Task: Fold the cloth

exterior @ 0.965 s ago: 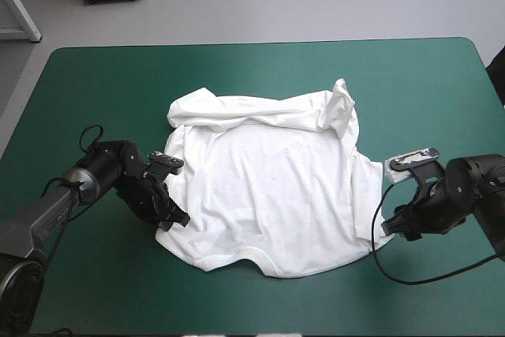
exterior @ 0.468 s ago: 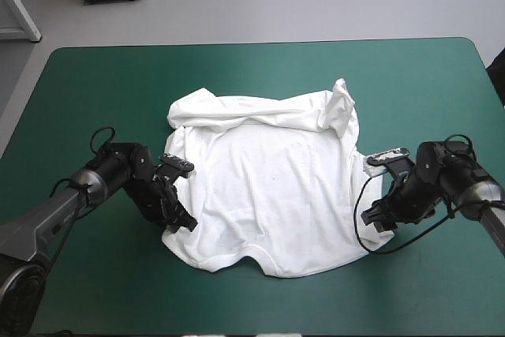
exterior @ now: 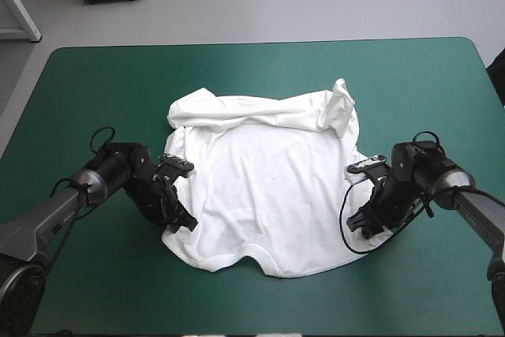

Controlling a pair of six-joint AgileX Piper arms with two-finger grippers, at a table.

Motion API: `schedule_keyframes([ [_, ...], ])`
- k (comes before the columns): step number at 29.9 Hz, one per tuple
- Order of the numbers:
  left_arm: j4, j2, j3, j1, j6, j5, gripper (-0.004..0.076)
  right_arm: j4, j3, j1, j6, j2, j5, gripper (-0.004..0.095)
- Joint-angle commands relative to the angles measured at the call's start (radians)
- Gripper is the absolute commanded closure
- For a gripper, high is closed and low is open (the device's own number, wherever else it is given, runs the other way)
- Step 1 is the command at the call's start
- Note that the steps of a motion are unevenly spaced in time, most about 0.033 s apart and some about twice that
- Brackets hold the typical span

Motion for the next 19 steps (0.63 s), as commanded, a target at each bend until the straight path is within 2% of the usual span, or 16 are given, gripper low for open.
schedule_keyframes([
  [1, -0.054, -0.011, -0.007, -0.013, -0.011, 0.014, 0.0746, 0.016, -0.017, 0.044, 0.016, 0.006, -0.01, 0.0554],
  [7, -0.053, -0.011, -0.016, -0.013, -0.009, 0.042, 0.0746, 0.034, -0.017, 0.062, 0.029, 0.039, -0.015, 0.0928],
  [10, -0.048, -0.013, -0.055, -0.013, -0.009, 0.084, 0.0746, 0.032, -0.033, 0.062, 0.029, 0.033, -0.007, 0.0921],
  [13, -0.048, -0.04, -0.12, -0.013, -0.009, 0.13, 0.0746, 0.032, -0.085, 0.062, 0.029, 0.018, 0.05, 0.0921],
  [19, 0.002, -0.161, -0.333, -0.013, -0.05, 0.251, 0.0746, 0.013, -0.311, 0.062, 0.047, -0.075, 0.167, 0.0921],
])
